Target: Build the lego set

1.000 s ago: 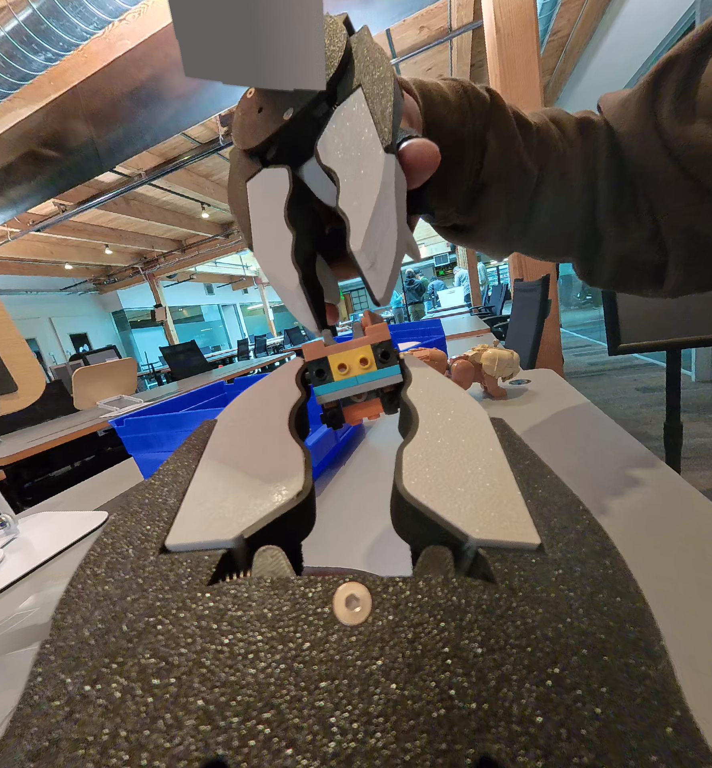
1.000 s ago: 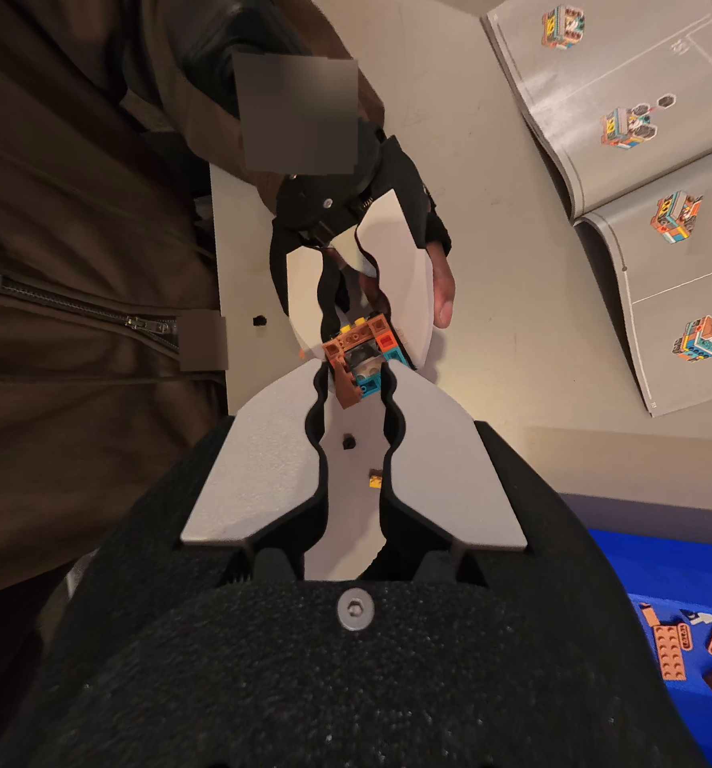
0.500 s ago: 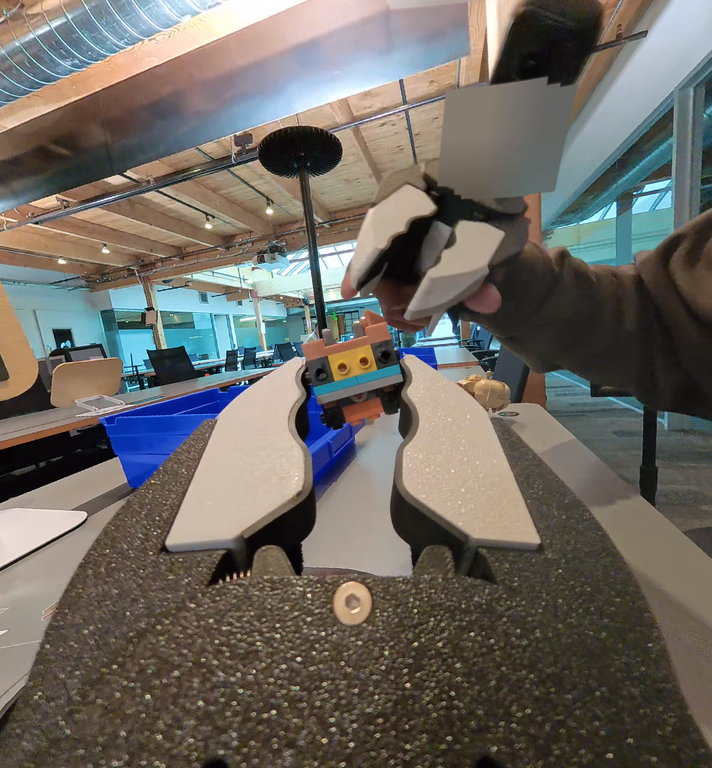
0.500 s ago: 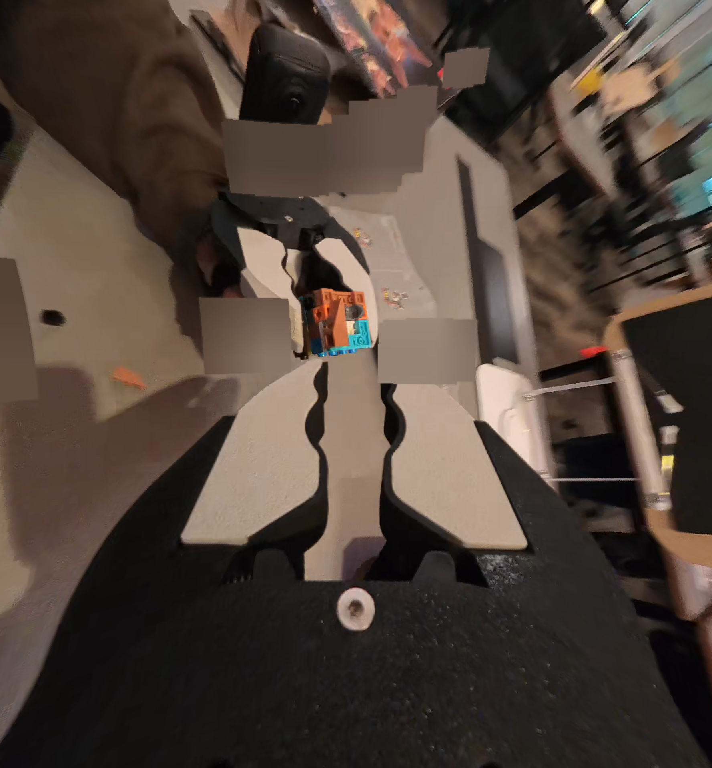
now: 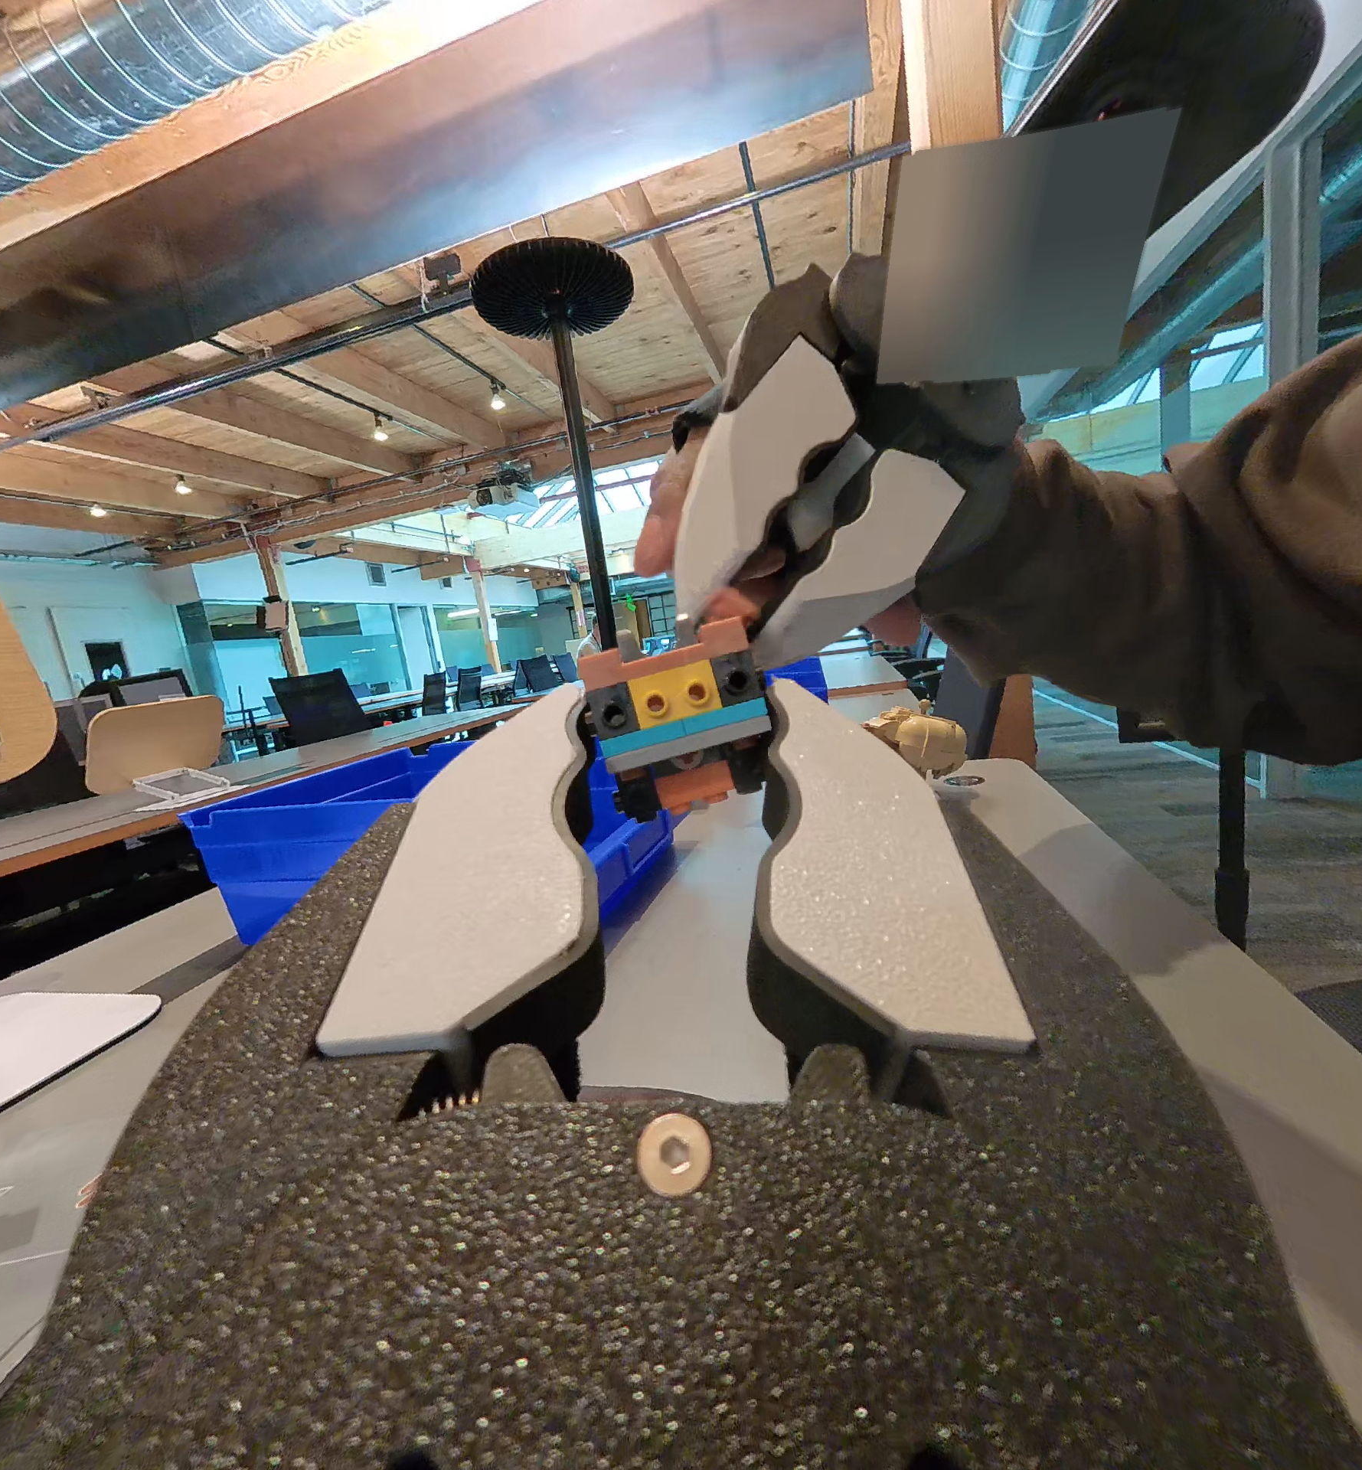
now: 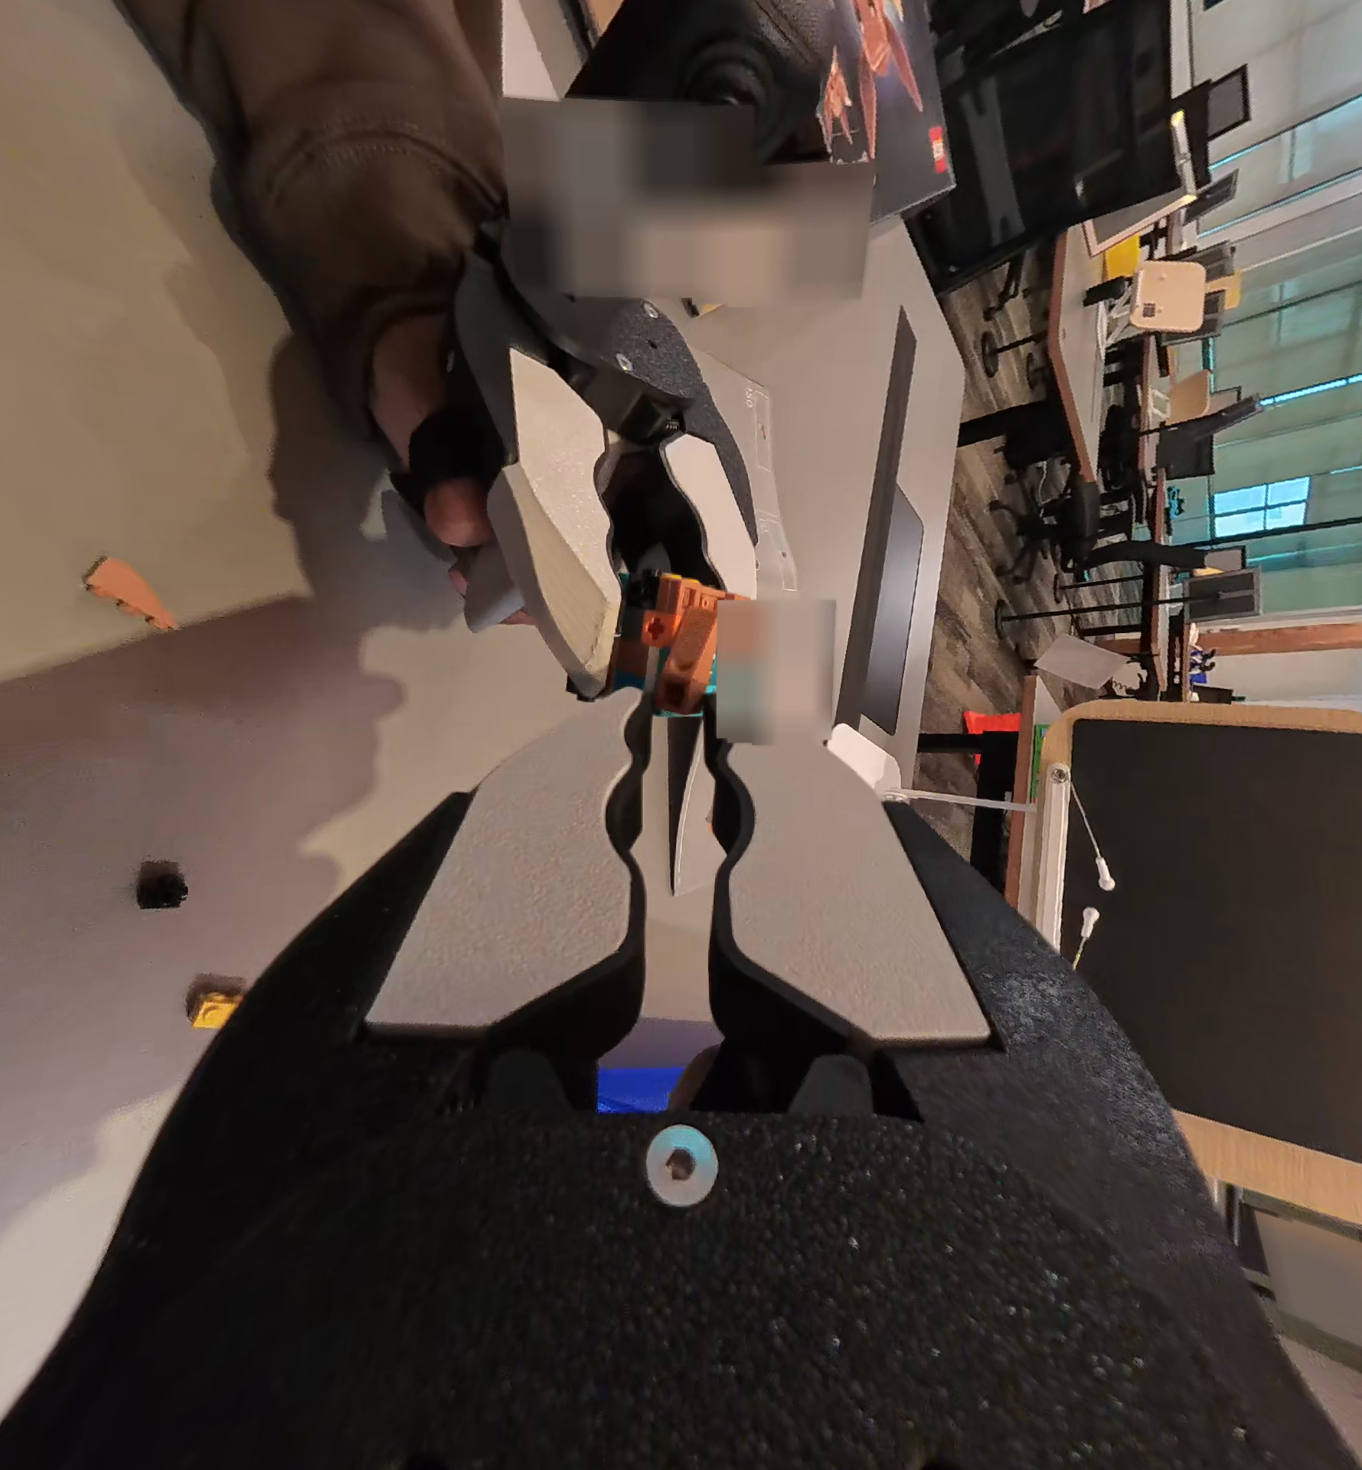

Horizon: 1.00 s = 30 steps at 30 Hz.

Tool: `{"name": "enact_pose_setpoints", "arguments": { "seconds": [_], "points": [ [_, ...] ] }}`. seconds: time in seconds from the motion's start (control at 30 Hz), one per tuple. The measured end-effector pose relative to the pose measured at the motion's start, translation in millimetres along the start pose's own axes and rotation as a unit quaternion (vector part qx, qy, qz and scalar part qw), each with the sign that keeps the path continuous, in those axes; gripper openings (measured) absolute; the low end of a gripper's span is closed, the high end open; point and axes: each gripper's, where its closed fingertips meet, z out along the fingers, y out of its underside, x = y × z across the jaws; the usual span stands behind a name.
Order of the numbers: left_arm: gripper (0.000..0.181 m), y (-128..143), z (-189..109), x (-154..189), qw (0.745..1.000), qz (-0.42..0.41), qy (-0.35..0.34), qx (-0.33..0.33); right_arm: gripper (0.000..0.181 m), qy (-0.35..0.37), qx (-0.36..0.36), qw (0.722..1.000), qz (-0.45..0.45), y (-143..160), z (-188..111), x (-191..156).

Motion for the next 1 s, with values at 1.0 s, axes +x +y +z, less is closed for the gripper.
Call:
{"name": "enact_pose_setpoints", "arguments": {
  "seconds": [1.0],
  "points": [
    [0.04,-1.1,1.1,8.0,1.0,-0.001,0.021,0.003,0.014,-0.22,-0.033,0.964,0.147,-8.9,1.9,-7.1]
  ]
}}
